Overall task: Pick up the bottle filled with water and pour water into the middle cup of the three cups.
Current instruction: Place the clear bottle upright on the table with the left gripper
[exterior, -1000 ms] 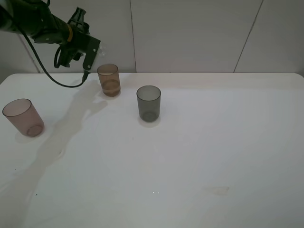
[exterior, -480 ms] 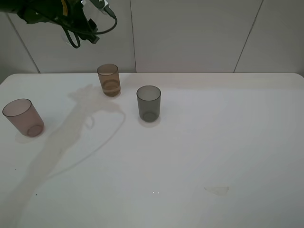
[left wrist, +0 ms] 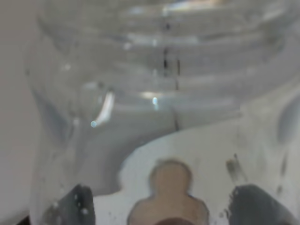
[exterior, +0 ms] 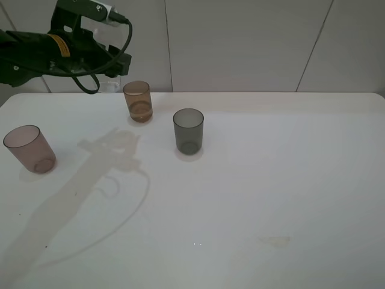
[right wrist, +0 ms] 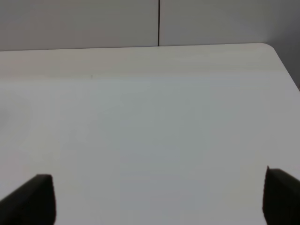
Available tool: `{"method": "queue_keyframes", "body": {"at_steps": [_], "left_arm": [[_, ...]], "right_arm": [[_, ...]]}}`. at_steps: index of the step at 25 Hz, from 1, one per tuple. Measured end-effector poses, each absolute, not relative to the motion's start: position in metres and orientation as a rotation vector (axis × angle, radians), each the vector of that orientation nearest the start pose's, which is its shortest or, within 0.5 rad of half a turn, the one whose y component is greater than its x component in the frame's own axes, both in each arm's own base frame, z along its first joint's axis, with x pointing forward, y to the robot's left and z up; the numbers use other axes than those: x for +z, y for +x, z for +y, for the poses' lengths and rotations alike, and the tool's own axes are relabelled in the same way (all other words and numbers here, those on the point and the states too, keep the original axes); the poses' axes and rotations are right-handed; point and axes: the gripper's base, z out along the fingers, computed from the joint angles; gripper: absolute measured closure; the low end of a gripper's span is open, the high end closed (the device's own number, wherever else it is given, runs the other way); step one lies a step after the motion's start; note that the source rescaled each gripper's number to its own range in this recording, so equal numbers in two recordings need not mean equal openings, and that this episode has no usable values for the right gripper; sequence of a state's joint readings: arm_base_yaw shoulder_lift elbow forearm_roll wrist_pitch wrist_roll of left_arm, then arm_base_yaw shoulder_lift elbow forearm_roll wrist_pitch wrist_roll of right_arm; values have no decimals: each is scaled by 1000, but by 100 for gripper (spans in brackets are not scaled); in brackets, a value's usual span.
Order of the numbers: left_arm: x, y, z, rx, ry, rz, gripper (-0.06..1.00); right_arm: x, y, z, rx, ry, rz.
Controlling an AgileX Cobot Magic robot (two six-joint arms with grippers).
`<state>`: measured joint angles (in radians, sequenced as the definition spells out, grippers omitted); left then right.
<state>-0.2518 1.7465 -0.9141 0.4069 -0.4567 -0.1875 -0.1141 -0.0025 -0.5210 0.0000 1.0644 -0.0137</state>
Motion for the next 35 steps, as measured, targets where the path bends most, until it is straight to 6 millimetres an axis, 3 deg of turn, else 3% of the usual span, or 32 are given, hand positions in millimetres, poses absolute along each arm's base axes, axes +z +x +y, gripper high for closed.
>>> {"method": "queue_keyframes", "body": {"at_steps": [6, 11, 21, 28, 35], "left_arm": [[176, 319, -104, -304, 520, 1829, 92], [160, 300, -104, -377, 510, 1782, 92], [112, 292, -107, -494, 472, 1749, 92], [78, 292, -104, -429, 502, 1790, 92], [75, 292, -102, -385, 518, 1792, 92]], "right_arm": [[283, -8, 1, -81, 102, 2023], [283, -8, 1, -81, 102, 2023], [283, -8, 1, -81, 102, 2023], [283, -8, 1, -81, 102, 2023], [283, -8, 1, -81, 102, 2023]]}}
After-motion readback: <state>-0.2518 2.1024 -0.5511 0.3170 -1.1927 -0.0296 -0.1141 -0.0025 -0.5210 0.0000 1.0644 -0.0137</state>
